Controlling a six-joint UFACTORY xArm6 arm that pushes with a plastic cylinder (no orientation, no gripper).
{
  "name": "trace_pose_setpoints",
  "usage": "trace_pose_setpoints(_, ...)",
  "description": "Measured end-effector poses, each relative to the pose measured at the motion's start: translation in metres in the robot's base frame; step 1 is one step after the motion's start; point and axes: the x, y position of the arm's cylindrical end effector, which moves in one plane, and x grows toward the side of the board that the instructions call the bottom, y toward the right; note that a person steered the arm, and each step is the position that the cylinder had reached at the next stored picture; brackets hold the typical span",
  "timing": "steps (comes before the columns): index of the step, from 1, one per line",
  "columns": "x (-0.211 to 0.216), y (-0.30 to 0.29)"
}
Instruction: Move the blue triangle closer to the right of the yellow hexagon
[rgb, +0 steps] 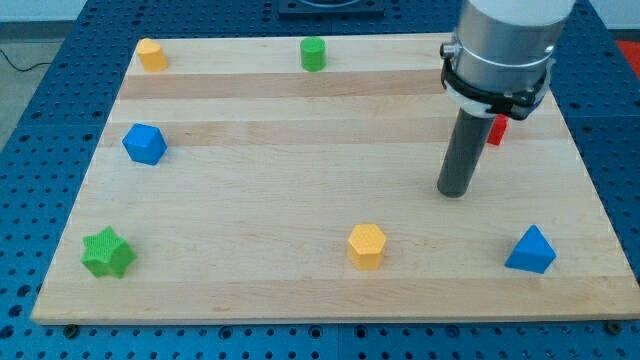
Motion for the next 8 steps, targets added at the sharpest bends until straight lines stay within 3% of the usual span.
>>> trace_pose_setpoints(2,0.028,0.148)
trace_pose_setpoints(3,0.074,0.173)
trace_pose_setpoints(4,0.108,0.150)
trace_pose_setpoints(6,0.110,0.083)
trace_pose_setpoints(8,0.103,0.102)
